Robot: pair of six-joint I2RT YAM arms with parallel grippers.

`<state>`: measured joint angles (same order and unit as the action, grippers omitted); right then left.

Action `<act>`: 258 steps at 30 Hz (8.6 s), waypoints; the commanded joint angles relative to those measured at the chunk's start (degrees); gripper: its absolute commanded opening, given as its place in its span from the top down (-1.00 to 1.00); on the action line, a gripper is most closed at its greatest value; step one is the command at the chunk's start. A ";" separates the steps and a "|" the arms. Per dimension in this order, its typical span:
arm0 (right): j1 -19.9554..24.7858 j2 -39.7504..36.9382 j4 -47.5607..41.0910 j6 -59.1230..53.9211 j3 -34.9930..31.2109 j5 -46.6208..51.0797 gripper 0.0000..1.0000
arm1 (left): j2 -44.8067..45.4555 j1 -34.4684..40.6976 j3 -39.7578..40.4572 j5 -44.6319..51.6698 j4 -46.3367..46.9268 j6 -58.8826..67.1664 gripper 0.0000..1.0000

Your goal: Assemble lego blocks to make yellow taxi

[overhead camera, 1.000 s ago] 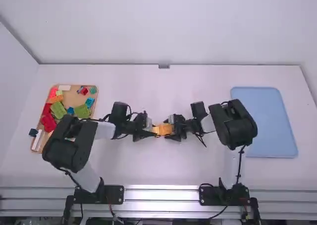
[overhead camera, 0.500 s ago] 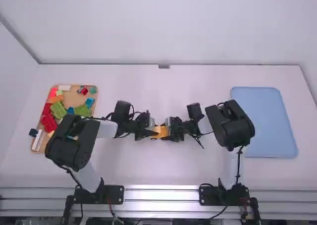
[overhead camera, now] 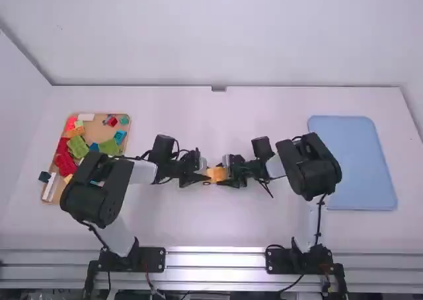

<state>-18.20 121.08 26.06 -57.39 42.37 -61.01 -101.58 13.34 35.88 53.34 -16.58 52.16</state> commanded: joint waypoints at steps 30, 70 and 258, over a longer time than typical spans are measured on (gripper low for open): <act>0.20 0.85 -0.79 0.63 -0.39 1.95 -0.16 | -4.63 0.48 1.44 -5.92 0.26 2.32 0.97; 0.20 0.85 -0.79 0.61 -0.39 2.12 -0.23 | -1.09 0.52 1.16 -1.79 0.07 0.39 -0.01; -1.31 0.85 -3.82 -2.01 -0.33 2.99 0.00 | -0.66 4.35 9.81 -16.63 22.71 8.70 0.69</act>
<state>-19.49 121.08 22.50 -58.89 42.37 -59.35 -101.78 17.82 45.47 41.89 5.69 60.66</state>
